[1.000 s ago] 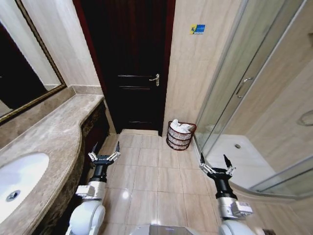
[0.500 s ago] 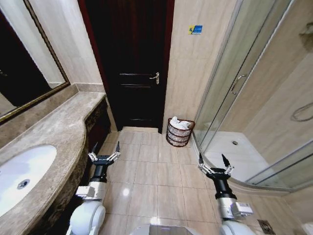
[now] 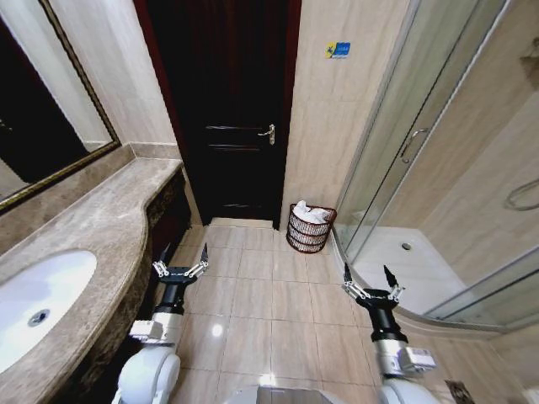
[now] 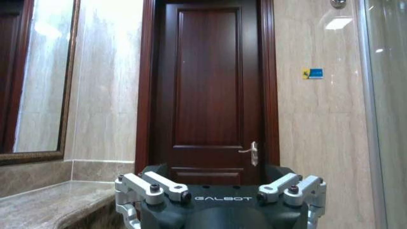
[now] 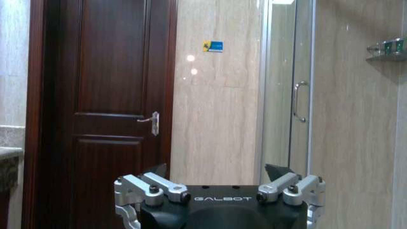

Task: Discard the used towel into the hamper.

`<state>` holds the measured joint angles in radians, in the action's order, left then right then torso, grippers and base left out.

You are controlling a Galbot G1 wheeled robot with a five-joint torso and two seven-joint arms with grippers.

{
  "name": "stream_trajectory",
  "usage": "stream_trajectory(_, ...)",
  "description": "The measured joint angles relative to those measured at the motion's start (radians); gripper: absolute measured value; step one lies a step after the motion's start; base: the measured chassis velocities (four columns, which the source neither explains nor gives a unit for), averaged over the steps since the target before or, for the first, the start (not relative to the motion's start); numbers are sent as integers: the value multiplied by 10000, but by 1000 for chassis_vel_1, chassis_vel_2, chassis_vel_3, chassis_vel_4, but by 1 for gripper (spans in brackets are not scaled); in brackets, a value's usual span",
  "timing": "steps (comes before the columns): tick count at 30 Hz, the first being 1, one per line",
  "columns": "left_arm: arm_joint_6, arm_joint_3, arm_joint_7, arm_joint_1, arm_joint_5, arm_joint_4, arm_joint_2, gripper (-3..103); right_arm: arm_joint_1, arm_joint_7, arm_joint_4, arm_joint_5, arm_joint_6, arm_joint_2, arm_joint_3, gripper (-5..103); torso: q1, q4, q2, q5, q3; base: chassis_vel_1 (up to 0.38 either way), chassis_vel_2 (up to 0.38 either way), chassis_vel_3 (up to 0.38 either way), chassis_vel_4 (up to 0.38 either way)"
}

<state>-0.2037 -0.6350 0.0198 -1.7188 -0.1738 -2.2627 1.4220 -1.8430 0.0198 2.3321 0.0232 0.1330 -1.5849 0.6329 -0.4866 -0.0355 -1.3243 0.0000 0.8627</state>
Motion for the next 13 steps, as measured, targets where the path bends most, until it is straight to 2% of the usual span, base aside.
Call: stream_trajectory(13, 9, 0, 0, -3, -1, -8, 0, 100, 1, -11, -3, -5, -4, -1, -1, 100, 0, 0, 0, 0, 0, 0, 0, 0, 0)
